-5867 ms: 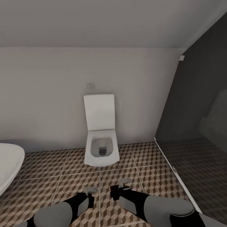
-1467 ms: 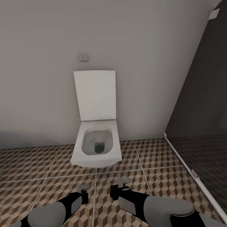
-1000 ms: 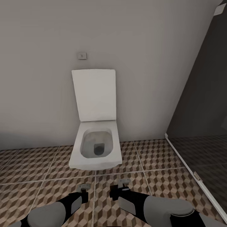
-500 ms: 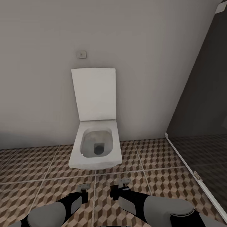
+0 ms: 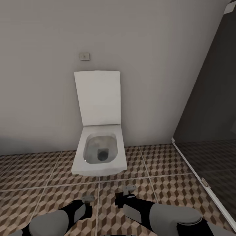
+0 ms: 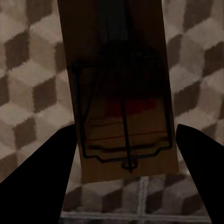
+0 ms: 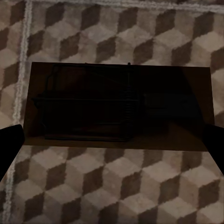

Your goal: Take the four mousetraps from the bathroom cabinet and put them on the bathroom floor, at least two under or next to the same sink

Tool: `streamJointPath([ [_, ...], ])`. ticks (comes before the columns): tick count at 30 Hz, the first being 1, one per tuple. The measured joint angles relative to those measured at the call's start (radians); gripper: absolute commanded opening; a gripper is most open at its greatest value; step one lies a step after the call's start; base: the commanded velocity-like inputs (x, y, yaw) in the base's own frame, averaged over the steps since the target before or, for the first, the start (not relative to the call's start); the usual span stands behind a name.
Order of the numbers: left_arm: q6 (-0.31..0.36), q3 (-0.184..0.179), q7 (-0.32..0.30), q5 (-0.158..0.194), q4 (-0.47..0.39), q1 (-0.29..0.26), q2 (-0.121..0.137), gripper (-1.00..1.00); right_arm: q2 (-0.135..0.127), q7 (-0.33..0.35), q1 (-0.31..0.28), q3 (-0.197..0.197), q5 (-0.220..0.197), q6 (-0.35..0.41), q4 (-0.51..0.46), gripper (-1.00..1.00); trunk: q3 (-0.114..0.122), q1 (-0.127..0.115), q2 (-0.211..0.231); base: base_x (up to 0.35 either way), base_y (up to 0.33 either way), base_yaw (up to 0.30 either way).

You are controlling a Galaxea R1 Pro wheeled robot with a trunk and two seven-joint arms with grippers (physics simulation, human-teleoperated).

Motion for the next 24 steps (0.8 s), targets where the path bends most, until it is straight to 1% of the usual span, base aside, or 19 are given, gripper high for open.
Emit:
streamJointPath([
  [3,-0.021,-0.001,-0.003,0.000,0.000,0.000,0.000,-1.00,0.000,0.000,0.000,0.000,0.000,0.000,0.000,-1.00,0.000,0.000,0.000,0.000,0.000,0.000],
  [24,-0.094,0.002,0.000,0.004,0.000,0.000,0.003,-1.00,0.000,0.000,0.000,0.000,-0.002,-0.001,0.002,-1.00,-0.081,0.009,-0.005,0.000,0.000,0.000],
])
